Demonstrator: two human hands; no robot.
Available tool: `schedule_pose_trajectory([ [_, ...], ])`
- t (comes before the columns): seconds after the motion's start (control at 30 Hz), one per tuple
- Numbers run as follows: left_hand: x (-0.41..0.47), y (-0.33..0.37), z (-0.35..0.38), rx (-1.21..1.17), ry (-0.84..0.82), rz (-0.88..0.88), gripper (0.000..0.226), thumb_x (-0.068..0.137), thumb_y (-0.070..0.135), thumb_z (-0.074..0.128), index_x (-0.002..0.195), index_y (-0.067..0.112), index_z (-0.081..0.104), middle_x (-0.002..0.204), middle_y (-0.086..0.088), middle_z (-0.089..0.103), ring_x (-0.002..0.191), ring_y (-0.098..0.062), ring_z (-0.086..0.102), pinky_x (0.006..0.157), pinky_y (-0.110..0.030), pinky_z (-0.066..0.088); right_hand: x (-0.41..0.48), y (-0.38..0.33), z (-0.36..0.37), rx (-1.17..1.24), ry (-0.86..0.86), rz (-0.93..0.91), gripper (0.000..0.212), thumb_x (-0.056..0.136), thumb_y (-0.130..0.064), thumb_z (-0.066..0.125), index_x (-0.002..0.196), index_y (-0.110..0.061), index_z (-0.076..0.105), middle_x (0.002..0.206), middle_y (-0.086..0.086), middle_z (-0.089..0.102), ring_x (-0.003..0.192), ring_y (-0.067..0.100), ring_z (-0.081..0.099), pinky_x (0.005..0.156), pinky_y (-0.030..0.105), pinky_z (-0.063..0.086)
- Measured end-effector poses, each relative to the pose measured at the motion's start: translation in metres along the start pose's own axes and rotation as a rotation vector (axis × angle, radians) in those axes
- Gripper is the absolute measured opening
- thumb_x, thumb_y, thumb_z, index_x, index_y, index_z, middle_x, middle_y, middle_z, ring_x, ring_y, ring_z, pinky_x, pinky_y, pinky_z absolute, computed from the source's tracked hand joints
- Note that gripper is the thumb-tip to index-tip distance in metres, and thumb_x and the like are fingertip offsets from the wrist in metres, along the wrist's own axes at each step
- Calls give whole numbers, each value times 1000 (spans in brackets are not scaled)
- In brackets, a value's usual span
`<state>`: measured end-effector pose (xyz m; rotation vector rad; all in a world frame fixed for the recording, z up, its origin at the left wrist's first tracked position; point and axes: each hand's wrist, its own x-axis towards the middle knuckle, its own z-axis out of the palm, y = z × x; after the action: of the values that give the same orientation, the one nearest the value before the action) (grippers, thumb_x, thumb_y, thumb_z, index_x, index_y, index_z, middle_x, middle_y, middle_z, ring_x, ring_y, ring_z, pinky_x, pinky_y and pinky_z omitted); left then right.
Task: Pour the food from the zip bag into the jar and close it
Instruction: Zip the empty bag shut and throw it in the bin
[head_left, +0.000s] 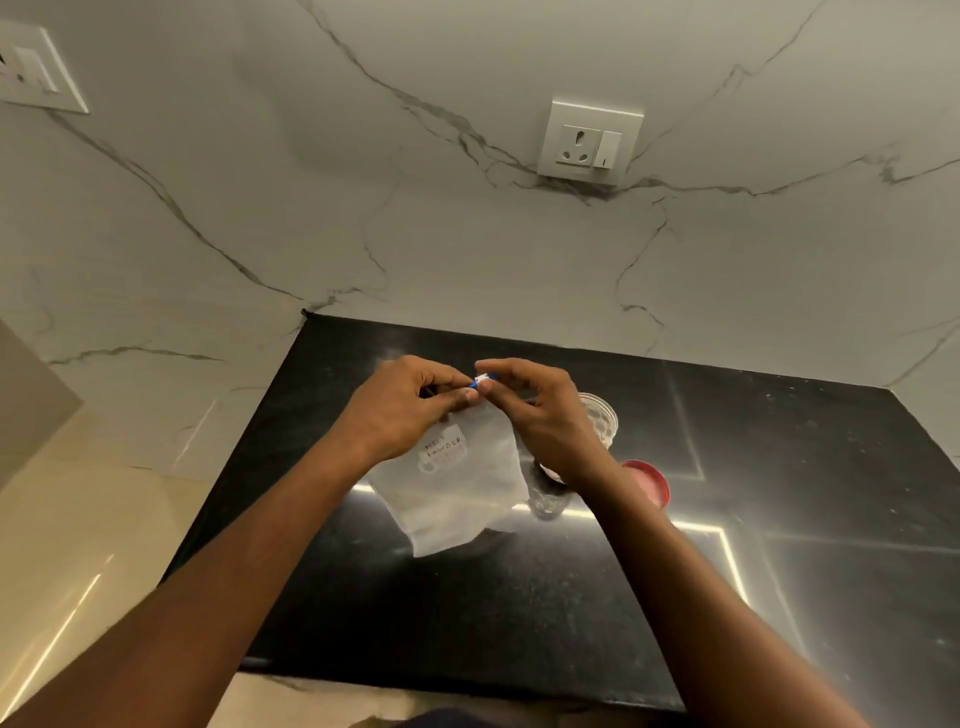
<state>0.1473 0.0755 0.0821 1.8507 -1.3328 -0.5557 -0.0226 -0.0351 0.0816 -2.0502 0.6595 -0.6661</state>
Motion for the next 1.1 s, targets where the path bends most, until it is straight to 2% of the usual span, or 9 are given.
schedule_pose_trajectory([
  [0.13, -3, -5, -9, 35, 13, 36, 31, 95, 44, 73, 124, 33, 77, 113, 12, 78, 104, -6, 71, 96, -42, 61, -2, 3, 9, 205, 93, 55, 23, 93, -14, 77, 113, -5, 77, 104, 11, 80, 98, 24, 78, 89, 49, 63],
  [0.23, -6, -7, -10, -36, -8, 79, 39, 93, 45, 73, 131, 33, 73, 116, 18, 72, 108, -1, 67, 97, -33, 57, -3, 5, 12, 317, 97, 95, 16, 92, -14, 77, 106, -7, 80, 98, 7, 81, 93, 23, 79, 82, 38, 65],
  [0.3, -6, -6, -8, -59, -3, 105, 35, 94, 44, 73, 127, 34, 75, 110, 21, 72, 104, 4, 67, 92, -24, 55, -4, 5, 14, 365, 62, 118, 14, 96, -14, 73, 107, -11, 80, 99, 5, 81, 94, 21, 79, 80, 30, 63],
  [0.37, -6, -4, -6, -51, 45, 123, 30, 94, 43, 73, 121, 32, 78, 106, 18, 76, 100, 2, 70, 87, -22, 56, -4, 3, 16, 387, 69, 130, 14, 97, -15, 71, 107, -11, 80, 99, 5, 81, 94, 22, 79, 80, 31, 64],
  [0.5, -2, 0, -8, -18, 52, 116, 24, 96, 39, 74, 115, 28, 82, 105, 8, 80, 99, -7, 73, 89, -34, 62, -4, 3, 16, 405, 86, 154, 12, 98, -16, 71, 102, -12, 81, 98, 7, 80, 94, 26, 78, 83, 38, 65],
  [0.67, 0, -2, -12, 72, 4, 55, 21, 99, 36, 71, 116, 27, 81, 104, 7, 79, 96, -12, 72, 90, -43, 63, -2, 7, 11, 369, 156, 180, 15, 99, -16, 68, 93, -22, 80, 93, 4, 79, 88, 21, 76, 75, 30, 62],
  [0.8, -4, -19, -19, 66, 13, -15, 16, 97, 36, 73, 111, 33, 80, 97, 16, 76, 94, -8, 72, 89, -45, 64, -1, 15, -2, 415, 226, 222, 15, 100, -17, 68, 93, -23, 80, 90, 1, 78, 84, 15, 75, 72, 27, 62],
  [0.93, -9, -35, -28, 38, 27, -40, 12, 96, 38, 74, 94, 49, 76, 92, 21, 77, 92, -4, 72, 89, -44, 64, -1, 24, -17, 446, 264, 268, 12, 99, -16, 69, 95, -17, 80, 86, -3, 78, 80, 10, 74, 70, 27, 62],
  [1.1, -10, -43, -32, 16, 46, -44, 22, 95, 35, 75, 84, 54, 72, 86, 35, 74, 92, 9, 69, 84, -29, 60, -3, 34, -30, 458, 289, 302, 13, 99, -20, 70, 101, -10, 79, 98, 6, 79, 92, 18, 75, 71, 26, 61],
])
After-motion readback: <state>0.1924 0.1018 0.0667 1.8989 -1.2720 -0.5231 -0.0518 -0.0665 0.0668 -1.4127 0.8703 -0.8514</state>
